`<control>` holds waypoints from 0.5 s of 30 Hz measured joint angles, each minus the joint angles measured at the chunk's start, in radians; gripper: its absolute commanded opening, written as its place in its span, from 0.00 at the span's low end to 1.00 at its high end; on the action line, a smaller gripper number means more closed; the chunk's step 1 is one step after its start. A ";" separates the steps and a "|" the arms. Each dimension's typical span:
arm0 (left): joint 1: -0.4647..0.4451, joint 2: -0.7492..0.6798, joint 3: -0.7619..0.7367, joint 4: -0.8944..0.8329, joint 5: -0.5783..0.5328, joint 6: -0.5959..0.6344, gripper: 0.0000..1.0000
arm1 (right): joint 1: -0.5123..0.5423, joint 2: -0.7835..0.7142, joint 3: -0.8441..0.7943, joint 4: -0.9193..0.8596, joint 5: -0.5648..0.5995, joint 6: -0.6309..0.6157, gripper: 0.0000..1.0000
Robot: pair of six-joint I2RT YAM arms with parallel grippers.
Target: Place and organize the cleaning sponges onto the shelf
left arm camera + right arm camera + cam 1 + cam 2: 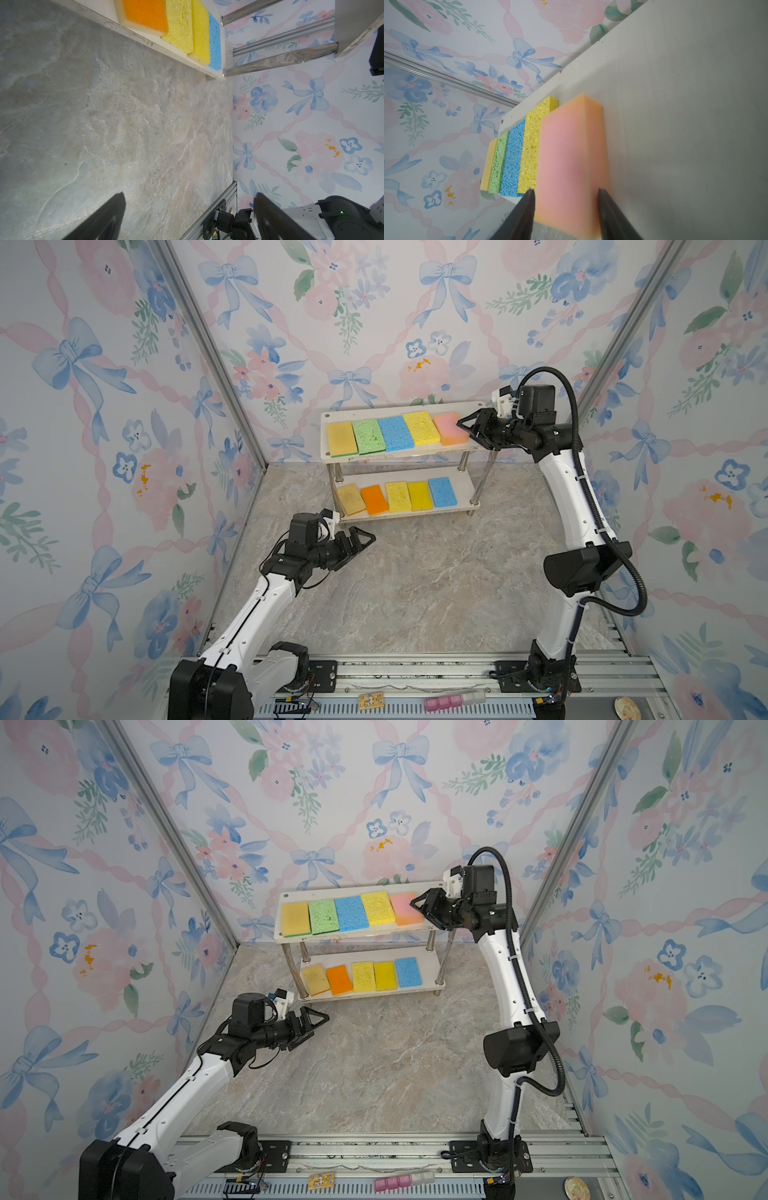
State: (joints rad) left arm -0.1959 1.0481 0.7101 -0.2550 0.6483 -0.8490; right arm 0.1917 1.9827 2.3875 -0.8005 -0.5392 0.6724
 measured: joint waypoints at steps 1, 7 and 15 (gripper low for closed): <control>0.000 -0.004 -0.002 0.000 0.000 0.000 0.98 | 0.000 -0.003 0.000 -0.003 0.000 -0.001 0.53; 0.000 -0.024 -0.007 0.000 0.000 -0.001 0.98 | -0.013 -0.027 -0.004 -0.019 0.001 -0.011 0.55; 0.008 -0.059 -0.006 0.000 -0.020 -0.008 0.98 | -0.080 -0.129 -0.058 -0.063 0.002 -0.045 0.59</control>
State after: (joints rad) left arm -0.1883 0.9890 0.7036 -0.2554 0.6285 -0.8566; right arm 0.1120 1.8534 2.3291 -0.8635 -0.5377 0.6270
